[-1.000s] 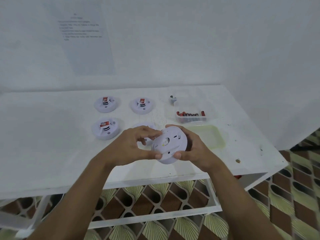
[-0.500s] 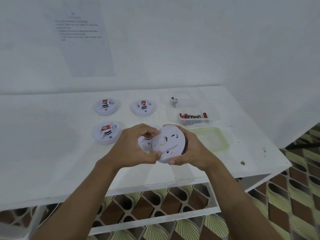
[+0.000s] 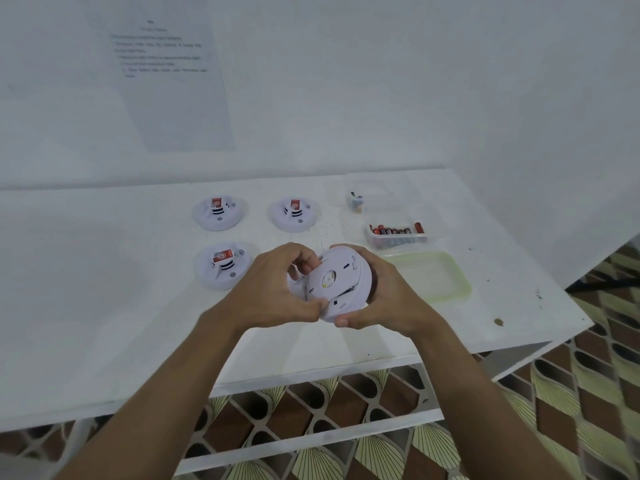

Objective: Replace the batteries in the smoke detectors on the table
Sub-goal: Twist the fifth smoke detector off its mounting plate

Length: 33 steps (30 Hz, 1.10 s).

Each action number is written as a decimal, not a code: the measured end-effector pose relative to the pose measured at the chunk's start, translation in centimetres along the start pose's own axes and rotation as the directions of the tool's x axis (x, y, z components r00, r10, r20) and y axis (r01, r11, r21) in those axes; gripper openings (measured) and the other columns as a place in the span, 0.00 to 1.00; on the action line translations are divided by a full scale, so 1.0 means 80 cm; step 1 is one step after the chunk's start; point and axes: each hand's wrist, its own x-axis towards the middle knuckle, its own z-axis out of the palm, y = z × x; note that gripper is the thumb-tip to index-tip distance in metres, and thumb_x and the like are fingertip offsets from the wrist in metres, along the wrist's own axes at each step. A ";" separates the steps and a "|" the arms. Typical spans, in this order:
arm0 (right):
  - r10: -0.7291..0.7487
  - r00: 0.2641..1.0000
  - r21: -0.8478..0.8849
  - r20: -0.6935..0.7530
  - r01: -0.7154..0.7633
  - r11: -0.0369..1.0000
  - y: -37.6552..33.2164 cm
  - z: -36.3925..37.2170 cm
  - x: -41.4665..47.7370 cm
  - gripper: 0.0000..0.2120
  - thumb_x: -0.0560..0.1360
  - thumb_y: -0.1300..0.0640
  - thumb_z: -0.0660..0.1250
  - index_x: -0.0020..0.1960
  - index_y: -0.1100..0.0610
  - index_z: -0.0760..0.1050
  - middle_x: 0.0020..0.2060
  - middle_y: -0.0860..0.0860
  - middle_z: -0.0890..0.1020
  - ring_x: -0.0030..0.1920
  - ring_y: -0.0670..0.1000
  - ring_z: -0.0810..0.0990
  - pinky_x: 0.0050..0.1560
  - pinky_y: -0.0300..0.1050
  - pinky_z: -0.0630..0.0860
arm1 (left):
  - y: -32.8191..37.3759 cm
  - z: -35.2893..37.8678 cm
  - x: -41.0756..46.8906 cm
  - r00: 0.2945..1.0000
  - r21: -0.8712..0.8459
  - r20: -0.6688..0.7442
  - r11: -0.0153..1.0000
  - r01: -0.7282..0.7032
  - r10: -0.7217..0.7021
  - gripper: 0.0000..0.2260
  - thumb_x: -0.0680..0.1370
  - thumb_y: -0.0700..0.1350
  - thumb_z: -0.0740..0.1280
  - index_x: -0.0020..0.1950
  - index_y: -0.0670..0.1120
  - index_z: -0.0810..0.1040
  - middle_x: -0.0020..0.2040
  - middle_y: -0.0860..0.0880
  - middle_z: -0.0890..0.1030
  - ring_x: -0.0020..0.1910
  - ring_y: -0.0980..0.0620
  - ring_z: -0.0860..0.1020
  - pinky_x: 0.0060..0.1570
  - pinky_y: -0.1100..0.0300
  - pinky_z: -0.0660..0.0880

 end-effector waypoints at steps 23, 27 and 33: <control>0.017 0.996 0.078 -0.084 -0.010 0.997 0.022 0.009 -0.020 0.43 0.59 0.63 0.81 0.71 0.54 0.69 0.64 0.59 0.76 0.64 0.57 0.78 0.57 0.49 0.80 | -0.003 0.011 0.001 0.995 0.016 0.085 0.999 -0.052 0.050 0.22 0.61 0.50 0.76 0.52 0.51 0.77 0.47 0.60 0.78 0.49 0.62 0.75 0.45 0.73 0.71; 0.010 0.996 0.019 -0.090 -0.009 1.000 0.028 -0.005 -0.024 0.44 0.60 0.68 0.81 0.72 0.54 0.68 0.65 0.57 0.77 0.64 0.56 0.78 0.59 0.49 0.79 | -0.003 0.025 0.009 0.995 0.046 0.090 0.998 -0.051 0.047 0.21 0.62 0.52 0.77 0.51 0.50 0.78 0.46 0.58 0.79 0.46 0.56 0.77 0.45 0.63 0.75; 0.019 0.995 0.006 -0.094 -0.019 1.000 0.029 -0.034 -0.031 0.43 0.61 0.70 0.80 0.72 0.54 0.69 0.63 0.55 0.79 0.64 0.56 0.79 0.59 0.49 0.80 | 0.003 0.042 0.020 0.994 0.030 0.105 0.999 -0.031 0.028 0.24 0.60 0.58 0.71 0.52 0.51 0.78 0.47 0.58 0.79 0.47 0.58 0.76 0.45 0.64 0.75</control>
